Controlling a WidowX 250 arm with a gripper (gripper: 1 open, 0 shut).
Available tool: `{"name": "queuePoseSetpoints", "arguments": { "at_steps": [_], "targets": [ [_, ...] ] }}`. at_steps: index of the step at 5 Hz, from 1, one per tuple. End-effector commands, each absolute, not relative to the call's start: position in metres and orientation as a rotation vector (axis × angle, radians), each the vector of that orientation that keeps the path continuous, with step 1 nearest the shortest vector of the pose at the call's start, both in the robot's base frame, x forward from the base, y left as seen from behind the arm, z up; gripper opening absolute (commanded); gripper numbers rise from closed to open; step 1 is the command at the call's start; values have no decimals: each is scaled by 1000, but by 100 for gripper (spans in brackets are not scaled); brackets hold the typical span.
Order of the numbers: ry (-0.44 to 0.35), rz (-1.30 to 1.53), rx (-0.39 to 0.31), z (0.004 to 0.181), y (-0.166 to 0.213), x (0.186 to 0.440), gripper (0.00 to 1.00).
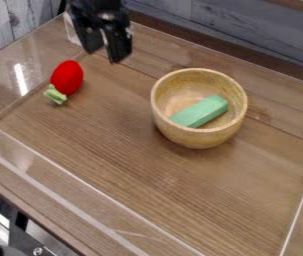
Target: Put the green block in the brown bowl
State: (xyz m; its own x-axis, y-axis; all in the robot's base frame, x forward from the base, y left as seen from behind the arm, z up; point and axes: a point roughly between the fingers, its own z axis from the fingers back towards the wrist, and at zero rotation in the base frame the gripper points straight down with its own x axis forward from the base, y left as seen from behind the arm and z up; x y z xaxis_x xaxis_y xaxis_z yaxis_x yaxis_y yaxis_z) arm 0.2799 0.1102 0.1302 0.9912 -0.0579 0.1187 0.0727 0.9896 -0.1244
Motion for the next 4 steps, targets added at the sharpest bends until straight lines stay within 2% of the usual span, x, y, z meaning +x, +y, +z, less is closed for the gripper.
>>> {"name": "queuePoseSetpoints", "arguments": {
  "at_steps": [1, 2, 4],
  "targets": [
    [-192, 4, -95, 160, 112, 271, 100],
    [-199, -32, -113, 158, 106, 276, 100],
    [-185, -124, -150, 142, 98, 286, 100]
  ]
}}
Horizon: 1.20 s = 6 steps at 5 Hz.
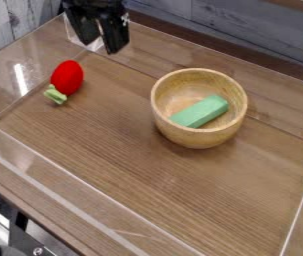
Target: Put the green block in the brown bowl
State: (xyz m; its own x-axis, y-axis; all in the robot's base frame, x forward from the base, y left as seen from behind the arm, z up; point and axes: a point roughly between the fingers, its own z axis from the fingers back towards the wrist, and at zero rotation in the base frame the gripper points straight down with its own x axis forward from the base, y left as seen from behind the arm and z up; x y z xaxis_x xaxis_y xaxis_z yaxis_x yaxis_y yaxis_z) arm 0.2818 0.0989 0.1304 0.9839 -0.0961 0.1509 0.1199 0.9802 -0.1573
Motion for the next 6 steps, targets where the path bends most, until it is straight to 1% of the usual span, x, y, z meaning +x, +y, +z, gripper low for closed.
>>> {"name": "queuePoseSetpoints", "arguments": {
  "at_steps": [1, 2, 3, 4, 6],
  "targets": [
    [-197, -108, -161, 144, 86, 284, 100],
    [-211, -94, -154, 149, 78, 285, 100],
    [-227, -88, -155, 154, 83, 281, 100],
    [-221, -91, -148, 155, 92, 278, 100],
    [-218, -192, -153, 139, 95, 273, 100]
  ]
}}
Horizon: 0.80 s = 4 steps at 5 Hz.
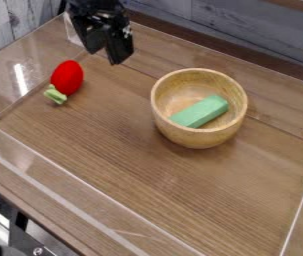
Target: Put the green block in the brown bowl
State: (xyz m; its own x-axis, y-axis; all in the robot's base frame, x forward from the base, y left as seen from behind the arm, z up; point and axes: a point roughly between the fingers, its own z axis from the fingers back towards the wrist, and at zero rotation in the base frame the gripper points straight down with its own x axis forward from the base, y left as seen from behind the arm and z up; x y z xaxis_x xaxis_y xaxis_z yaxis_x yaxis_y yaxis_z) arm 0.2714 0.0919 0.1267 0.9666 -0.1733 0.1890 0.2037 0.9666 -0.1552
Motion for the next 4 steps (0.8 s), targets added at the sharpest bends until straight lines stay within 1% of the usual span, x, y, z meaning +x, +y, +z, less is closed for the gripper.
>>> {"name": "queuePoseSetpoints", "arguments": {
  "at_steps": [1, 2, 3, 4],
  "targets": [
    [-228, -136, -123, 136, 99, 280, 0],
    [-237, -78, -115, 135, 99, 284, 100],
    [-242, -68, -120, 153, 93, 282, 100],
    [-251, -90, -108, 168, 86, 282, 100]
  ]
}}
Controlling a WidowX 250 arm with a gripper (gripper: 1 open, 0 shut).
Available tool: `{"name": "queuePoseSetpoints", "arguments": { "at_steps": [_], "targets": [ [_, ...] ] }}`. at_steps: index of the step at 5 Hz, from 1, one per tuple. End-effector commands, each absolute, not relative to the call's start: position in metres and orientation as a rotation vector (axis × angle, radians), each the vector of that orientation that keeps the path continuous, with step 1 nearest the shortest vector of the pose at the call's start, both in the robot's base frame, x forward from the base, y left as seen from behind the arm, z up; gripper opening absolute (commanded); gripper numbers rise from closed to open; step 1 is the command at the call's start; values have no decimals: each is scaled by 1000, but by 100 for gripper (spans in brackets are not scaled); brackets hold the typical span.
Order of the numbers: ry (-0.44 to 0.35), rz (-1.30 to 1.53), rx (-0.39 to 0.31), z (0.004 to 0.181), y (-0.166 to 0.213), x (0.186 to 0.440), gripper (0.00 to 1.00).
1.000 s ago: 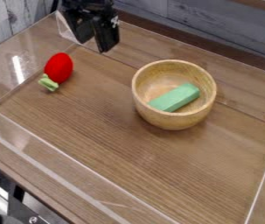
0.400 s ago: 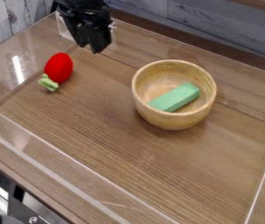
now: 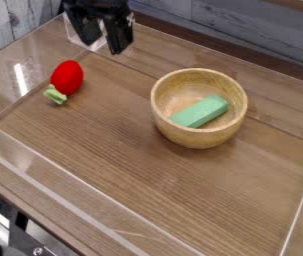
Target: Put the green block in the brown bowl
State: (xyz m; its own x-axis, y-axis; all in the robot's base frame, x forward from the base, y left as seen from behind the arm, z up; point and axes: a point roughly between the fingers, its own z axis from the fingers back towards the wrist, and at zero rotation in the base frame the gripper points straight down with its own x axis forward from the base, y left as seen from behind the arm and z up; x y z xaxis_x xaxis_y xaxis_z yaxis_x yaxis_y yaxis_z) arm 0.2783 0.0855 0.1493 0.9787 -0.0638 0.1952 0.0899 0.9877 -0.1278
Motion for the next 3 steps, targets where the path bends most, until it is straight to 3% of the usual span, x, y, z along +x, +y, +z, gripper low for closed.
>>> {"name": "queuePoseSetpoints", "arguments": {
  "at_steps": [1, 3],
  "targets": [
    [-266, -25, -120, 170, 80, 282, 100],
    [-233, -116, -142, 160, 73, 283, 100]
  ]
}}
